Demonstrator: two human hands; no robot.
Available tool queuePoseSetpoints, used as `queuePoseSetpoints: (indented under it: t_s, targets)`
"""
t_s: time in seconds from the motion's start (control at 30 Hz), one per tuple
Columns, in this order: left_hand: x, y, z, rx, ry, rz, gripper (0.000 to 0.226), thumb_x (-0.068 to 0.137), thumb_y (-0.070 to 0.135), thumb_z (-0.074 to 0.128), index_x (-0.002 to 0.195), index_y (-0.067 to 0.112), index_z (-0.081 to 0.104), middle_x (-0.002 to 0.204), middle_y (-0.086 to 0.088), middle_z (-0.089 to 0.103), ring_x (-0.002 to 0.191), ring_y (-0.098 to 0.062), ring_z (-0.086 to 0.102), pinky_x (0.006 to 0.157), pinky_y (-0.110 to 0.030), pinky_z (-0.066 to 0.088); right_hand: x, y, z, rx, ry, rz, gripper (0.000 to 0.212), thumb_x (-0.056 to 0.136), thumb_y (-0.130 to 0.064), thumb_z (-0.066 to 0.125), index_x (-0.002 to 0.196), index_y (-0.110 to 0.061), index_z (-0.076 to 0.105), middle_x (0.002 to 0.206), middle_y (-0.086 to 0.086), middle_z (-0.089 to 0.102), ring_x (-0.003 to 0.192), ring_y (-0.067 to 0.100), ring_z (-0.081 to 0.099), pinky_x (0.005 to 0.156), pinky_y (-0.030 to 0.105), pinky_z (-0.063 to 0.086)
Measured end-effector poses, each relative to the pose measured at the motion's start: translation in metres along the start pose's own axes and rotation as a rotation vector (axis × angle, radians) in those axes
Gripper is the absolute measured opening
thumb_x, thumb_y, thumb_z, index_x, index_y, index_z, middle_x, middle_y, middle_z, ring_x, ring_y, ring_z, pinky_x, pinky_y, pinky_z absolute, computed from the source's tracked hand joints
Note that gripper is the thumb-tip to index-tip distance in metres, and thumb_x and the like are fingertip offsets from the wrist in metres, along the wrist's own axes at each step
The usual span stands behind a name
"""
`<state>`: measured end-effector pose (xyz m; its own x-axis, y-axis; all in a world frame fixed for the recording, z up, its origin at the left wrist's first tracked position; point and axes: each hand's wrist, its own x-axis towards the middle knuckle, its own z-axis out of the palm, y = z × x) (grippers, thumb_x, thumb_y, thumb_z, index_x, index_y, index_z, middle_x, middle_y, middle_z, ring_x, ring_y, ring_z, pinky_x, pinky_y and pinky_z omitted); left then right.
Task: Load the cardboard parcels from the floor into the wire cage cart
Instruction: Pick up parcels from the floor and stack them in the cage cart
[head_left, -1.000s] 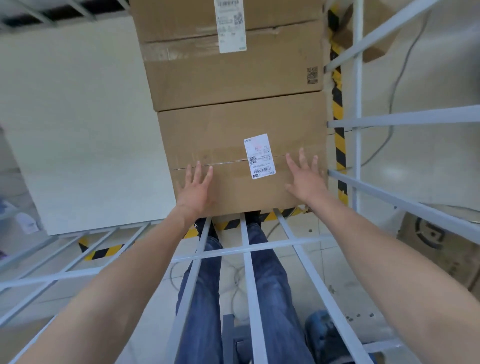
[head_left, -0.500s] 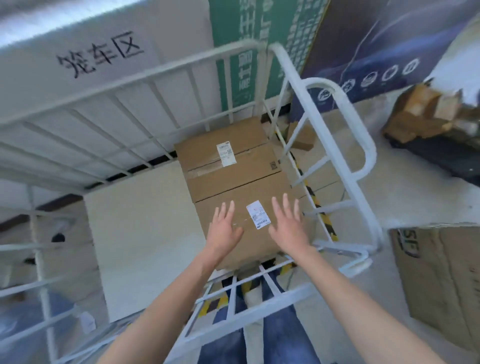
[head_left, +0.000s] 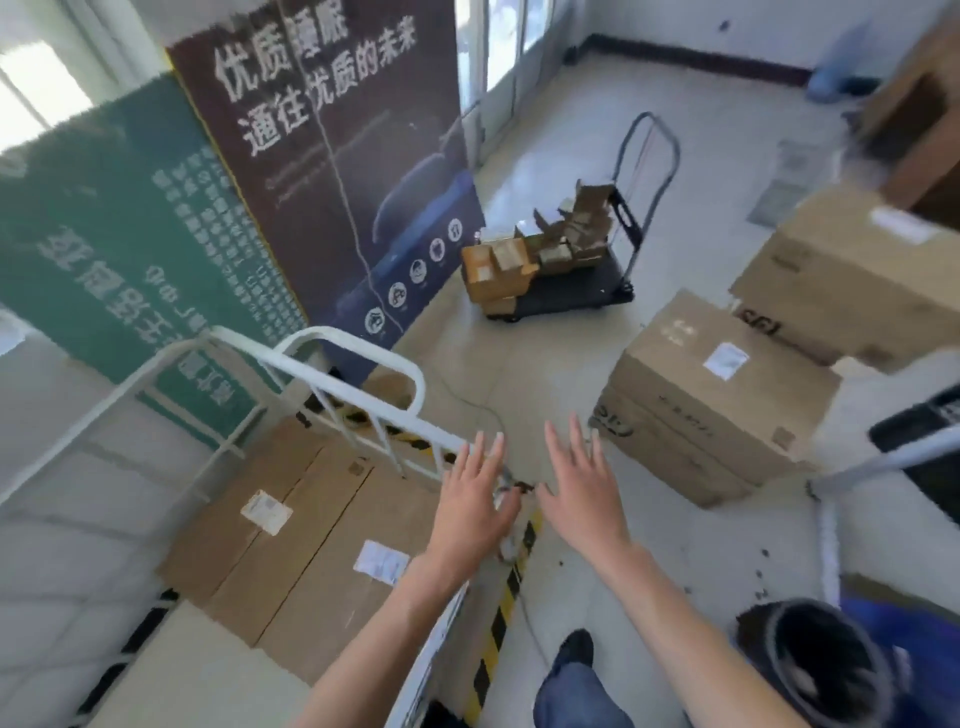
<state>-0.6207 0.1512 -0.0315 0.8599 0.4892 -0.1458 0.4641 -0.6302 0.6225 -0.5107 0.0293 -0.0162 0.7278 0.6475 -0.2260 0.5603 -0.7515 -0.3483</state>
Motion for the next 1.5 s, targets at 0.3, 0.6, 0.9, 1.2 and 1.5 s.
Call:
queuePoseSetpoints:
  t_s: [0.3, 0.6, 0.9, 1.2, 1.5]
  targets:
    - [0.083, 0.166, 0.110, 0.018, -0.243, 0.261, 0.073, 0.099, 0.040, 0.051, 0.159, 0.030, 0.009, 0.168, -0.001, 0.003, 0.154, -0.018, -0.005, 0.123, -0.035, 0.008, -0.020, 0.176, -0.070, 0.145, 0.172, 0.345, 0.078, 0.102, -0.043, 0.044, 0.158, -0.030, -0.008, 0.166, 0.004, -0.014, 0.153, 0.030, -0.009, 0.123, 0.044, 0.006]
    - [0.163, 0.236, 0.170, 0.085, -0.361, 0.327, 0.073, 0.100, 0.040, 0.049, 0.159, 0.029, 0.007, 0.168, -0.001, 0.000, 0.154, -0.020, -0.006, 0.124, -0.041, 0.010, 0.021, 0.278, -0.098, 0.233, 0.225, 0.505, 0.074, 0.102, -0.042, 0.040, 0.159, -0.029, -0.006, 0.167, 0.004, -0.013, 0.153, 0.031, -0.007, 0.124, 0.047, 0.007]
    - [0.319, 0.234, 0.211, 0.088, -0.445, 0.237, 0.072, 0.100, 0.042, 0.050, 0.159, 0.029, 0.011, 0.168, -0.001, 0.005, 0.154, -0.023, -0.001, 0.123, -0.046, 0.012, 0.113, 0.353, -0.101, 0.270, 0.173, 0.606, 0.072, 0.102, -0.041, 0.039, 0.159, -0.032, -0.005, 0.166, 0.000, -0.016, 0.154, 0.026, -0.009, 0.122, 0.041, 0.003]
    - [0.458, 0.231, 0.263, 0.099, -0.591, 0.204, 0.071, 0.100, 0.040, 0.052, 0.160, 0.025, 0.016, 0.168, -0.002, 0.009, 0.154, -0.021, 0.001, 0.122, -0.038, 0.010, 0.201, 0.432, -0.092, 0.328, 0.113, 0.728, 0.070, 0.101, -0.039, 0.044, 0.159, -0.034, 0.004, 0.167, -0.004, -0.009, 0.154, 0.022, -0.001, 0.120, 0.042, 0.013]
    - [0.581, 0.166, 0.390, 0.280, -0.653, 0.041, 0.078, 0.098, 0.052, 0.051, 0.159, 0.016, 0.017, 0.166, -0.013, 0.014, 0.153, -0.029, 0.008, 0.122, -0.042, 0.011, 0.299, 0.575, 0.014, 0.466, -0.041, 0.921, 0.075, 0.101, -0.041, 0.047, 0.160, -0.030, 0.002, 0.168, -0.003, -0.004, 0.153, 0.023, 0.007, 0.116, 0.046, 0.024]
